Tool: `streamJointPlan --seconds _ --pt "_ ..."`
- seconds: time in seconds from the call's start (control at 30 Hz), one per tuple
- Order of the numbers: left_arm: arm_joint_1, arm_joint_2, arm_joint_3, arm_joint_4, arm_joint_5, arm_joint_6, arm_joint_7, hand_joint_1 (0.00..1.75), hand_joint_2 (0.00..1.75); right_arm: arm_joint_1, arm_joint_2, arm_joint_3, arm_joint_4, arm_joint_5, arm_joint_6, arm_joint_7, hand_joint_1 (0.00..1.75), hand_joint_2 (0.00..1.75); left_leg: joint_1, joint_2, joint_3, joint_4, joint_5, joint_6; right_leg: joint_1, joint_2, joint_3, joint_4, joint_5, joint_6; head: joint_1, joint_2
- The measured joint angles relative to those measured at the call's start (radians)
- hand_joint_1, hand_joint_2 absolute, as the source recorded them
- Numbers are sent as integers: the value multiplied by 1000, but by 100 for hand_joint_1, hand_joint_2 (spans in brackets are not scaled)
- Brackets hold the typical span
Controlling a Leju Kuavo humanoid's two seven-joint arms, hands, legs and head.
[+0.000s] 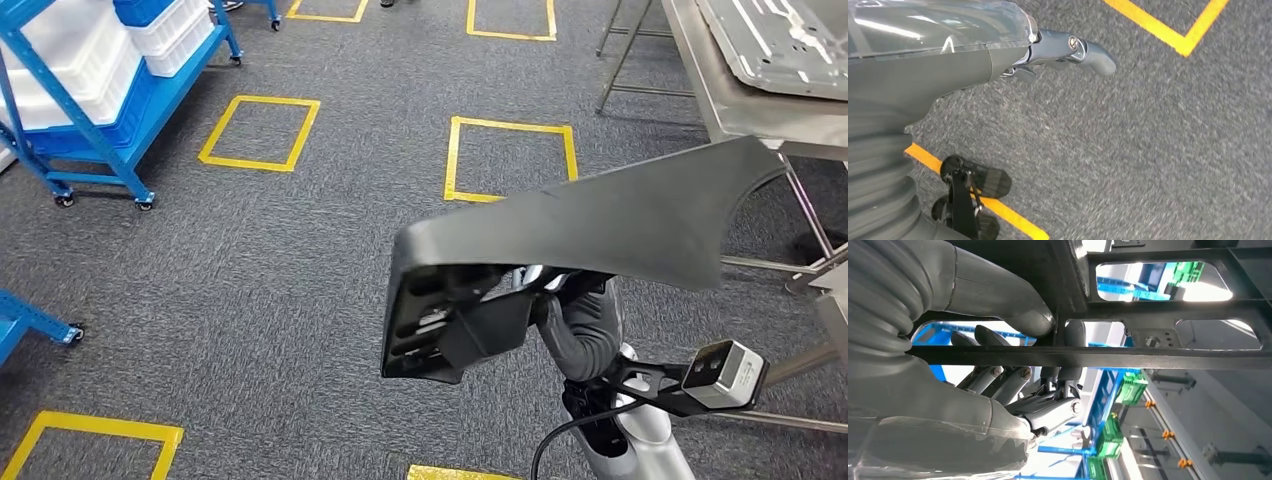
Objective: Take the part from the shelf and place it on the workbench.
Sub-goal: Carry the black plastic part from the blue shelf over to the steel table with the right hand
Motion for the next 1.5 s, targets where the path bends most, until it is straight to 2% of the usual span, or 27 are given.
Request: streamJointPlan --seconds 0.03,0.1,0.13,0.2,0.23,0.27,0.33,0.4,0.47,0.53,0.6,0.67,0.73,0.77,0.8,0.83,0.9,0.97,1.03,1.1,1.2,1.27,1.3,1.33,1.4,1.47,1.5 --pt "-1 -2 0 0 0 0 0 0 175 -4 2 1 0 2 -3 4 175 175 1 -5 0 3 -4 -5 -2 9 1 -4 3 -5 0 0" --pt "-2 -4 -1 0 0 0 0 0 175 -14 6 5 0 2 -6 7 175 175 5 -46 -18 53 -39 -14 -9 26 3 -12 9 -16 0 0" --pt "0 -4 -1 0 0 0 0 0 175 -18 9 8 0 2 -6 7 175 175 8 -74 -44 111 -72 -18 -10 35 4 -14 11 -19 0 0" --pt "5 -5 -1 0 0 0 0 0 175 -22 13 13 2 2 -6 7 175 175 9 -98 -110 252 -133 -22 -10 57 4 -14 12 -23 0 0" --pt "7 -5 -1 0 0 0 0 0 175 -22 14 15 3 2 -6 7 175 175 10 -100 -133 296 -142 -23 -9 69 4 -13 12 -23 0 0" --pt "7 -6 -1 0 0 0 0 0 175 -22 14 16 5 2 -6 8 175 175 11 -101 -138 300 -129 -24 -9 82 4 -11 12 -23 0 0" --pt "7 -7 -1 0 0 0 0 0 175 -22 15 18 7 2 -6 8 175 175 15 -115 -93 190 -54 -24 -11 107 7 -7 10 -20 0 0" --pt "7 -7 -1 0 0 0 0 0 175 -24 16 19 7 2 -6 8 175 175 21 -157 -35 61 -2 -19 -11 132 4 2 7 -11 0 0" --pt "7 -8 -1 1 0 0 0 0 175 -26 16 20 8 3 -6 9 175 175 20 -179 -16 20 2 -11 -14 154 -5 7 9 1 0 0" --pt "4 -8 -1 1 0 0 0 0 175 -25 16 20 8 3 -6 9 175 175 20 -159 -15 14 7 1 -16 167 -13 8 13 14 0 0" --pt "2 -9 -1 1 0 0 0 0 175 -27 16 21 8 3 -6 9 175 175 21 -135 -14 5 14 16 -12 127 -32 45 -12 22 0 0" --pt "5 -10 -1 1 0 0 0 0 175 -30 16 22 9 3 -6 9 175 175 18 -111 -15 1 16 24 -11 70 -85 156 -74 26 0 0" --pt "8 -10 -1 1 0 0 -1 0 175 -29 16 23 10 0 -6 10 175 175 15 -85 -17 1 15 26 -15 52 -141 273 -118 30 0 0" --pt "8 -10 -1 1 0 0 -1 0 175 -28 16 24 10 -3 -6 10 175 175 14 -73 -17 1 14 26 -17 49 -147 287 -114 31 0 0" --pt "7 -10 -1 1 0 0 -1 0 175 -28 16 24 10 -6 -6 10 175 175 13 -61 -16 2 13 26 -18 45 -132 262 -93 30 0 0" --pt "7 -10 -1 1 0 -1 -1 0 175 -28 16 25 10 -10 -5 10 175 175 13 -51 -13 2 12 25 -18 35 -99 200 -59 28 0 0" --pt "6 -12 -1 1 4 -2 -1 0 175 -28 16 27 10 -20 -3 11 175 175 10 -33 -8 2 7 19 -10 -13 -24 59 -11 19 0 0" --pt "6 -14 -1 1 6 -2 0 0 175 -26 16 28 9 -27 1 7 175 175 6 -15 -5 3 2 11 0 -38 4 0 -2 9 0 0" --pt "6 -17 -1 1 6 -2 0 0 175 -19 16 28 7 -29 7 -3 175 175 4 3 -3 3 -2 1 1 -15 2 -5 1 -1 0 0" --pt "5 -19 -1 1 4 0 0 0 175 -10 19 28 3 -23 13 -16 175 175 7 -21 -11 31 -26 -8 -6 8 6 -14 7 -12 0 0" --pt "13 -17 0 0 12 7 -8 0 175 -1 26 28 -6 6 15 -28 175 175 13 -89 -93 213 -117 -17 -9 43 9 -18 10 -22 0 0" --pt "18 -12 2 0 18 9 -13 0 175 4 28 28 -12 16 13 -21 175 175 14 -99 -140 299 -132 -20 -9 71 10 -15 9 -23 0 0" --pt "19 -8 2 0 18 11 -13 0 175 5 28 28 -14 16 11 -16 175 175 15 -100 -137 284 -110 -21 -10 85 11 -13 9 -22 0 0" --pt "19 -3 2 -1 18 13 -12 0 175 5 28 28 -14 14 10 -14 175 175 17 -105 -116 230 -72 -22 -11 99 12 -10 7 -20 0 0" --pt "20 7 2 -2 16 19 -9 0 175 6 28 28 -15 4 10 -15 175 175 22 -138 -58 91 -7 -21 -13 124 11 0 1 -11 0 0" --pt "20 15 2 -4 12 22 -5 0 175 9 30 28 -16 -6 12 -20 175 175 23 -163 -29 26 10 -14 -14 144 3 9 -1 1 0 0" --pt "20 18 2 -5 10 24 -3 0 175 12 31 28 -16 -9 12 -22 175 175 20 -162 -27 24 9 -8 -15 152 -1 9 1 7 0 0"
